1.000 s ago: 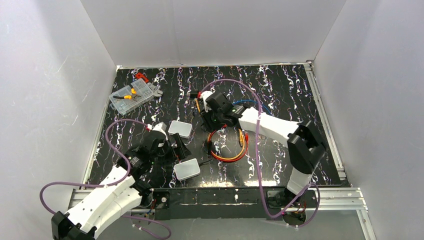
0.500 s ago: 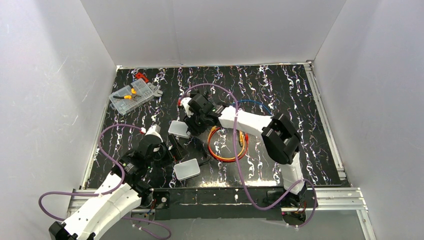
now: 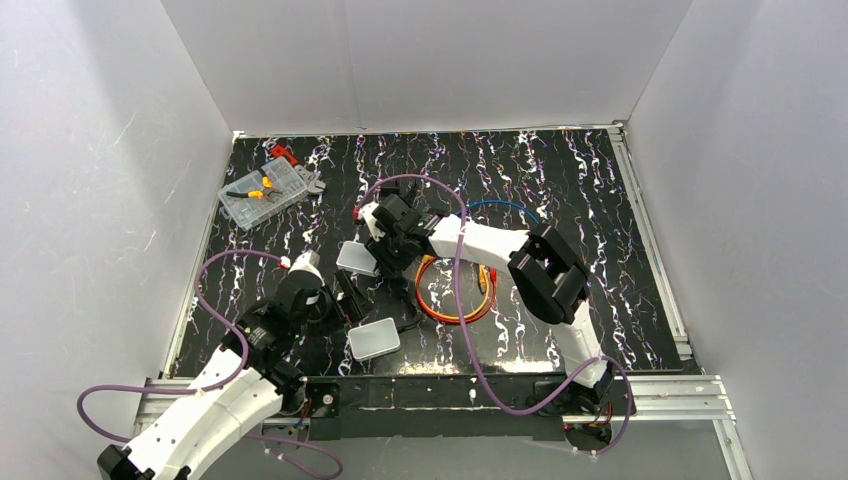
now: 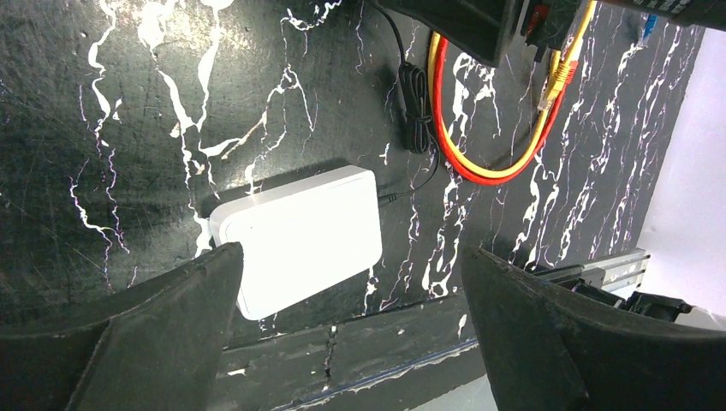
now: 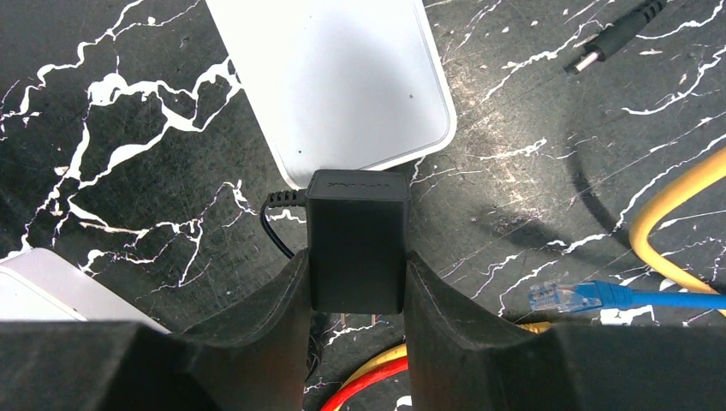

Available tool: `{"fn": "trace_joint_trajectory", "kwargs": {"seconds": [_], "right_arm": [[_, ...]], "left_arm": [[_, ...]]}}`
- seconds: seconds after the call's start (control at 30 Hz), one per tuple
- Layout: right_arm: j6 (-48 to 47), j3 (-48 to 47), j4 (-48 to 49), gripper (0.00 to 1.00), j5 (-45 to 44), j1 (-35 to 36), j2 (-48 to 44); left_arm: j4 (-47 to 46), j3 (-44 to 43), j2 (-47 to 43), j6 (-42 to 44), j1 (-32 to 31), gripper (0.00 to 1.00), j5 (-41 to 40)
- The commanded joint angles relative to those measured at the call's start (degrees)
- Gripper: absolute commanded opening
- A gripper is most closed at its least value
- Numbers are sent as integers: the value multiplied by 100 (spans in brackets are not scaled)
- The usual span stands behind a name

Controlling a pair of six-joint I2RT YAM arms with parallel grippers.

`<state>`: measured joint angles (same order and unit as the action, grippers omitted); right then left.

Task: Insert the plug into the switch port
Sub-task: Place the power at the center of the board.

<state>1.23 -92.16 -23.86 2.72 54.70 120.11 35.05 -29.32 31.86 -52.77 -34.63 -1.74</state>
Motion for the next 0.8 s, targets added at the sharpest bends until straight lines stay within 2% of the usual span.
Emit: {"fn": "trace_joint_trajectory", "kwargs": {"seconds": [0.0, 0.27, 0.37, 0.5, 0.57, 0.63, 0.77], "right_arm": [[-106, 4, -4, 19, -12, 73, -27], [-281, 768, 236, 19, -220, 138, -390], [-308, 628, 214, 20, -189, 147, -155], [-277, 91, 446, 28, -242, 155, 210], [-323, -110, 559, 36, -376, 156, 256], [-380, -95, 599, 55, -560, 157, 78], [-338, 171, 663, 66, -593, 164, -323]], "left_arm": [[222, 14, -69, -14, -26, 100, -117], [181, 60, -94, -44, -26, 99, -146], [161, 12, 29, -14, -26, 100, -142], [200, -14, 40, -18, -26, 100, -165], [213, 19, 22, -35, -28, 100, -176], [249, 29, 6, -42, -28, 100, -192], [229, 80, -22, -49, -25, 100, -217]]}}
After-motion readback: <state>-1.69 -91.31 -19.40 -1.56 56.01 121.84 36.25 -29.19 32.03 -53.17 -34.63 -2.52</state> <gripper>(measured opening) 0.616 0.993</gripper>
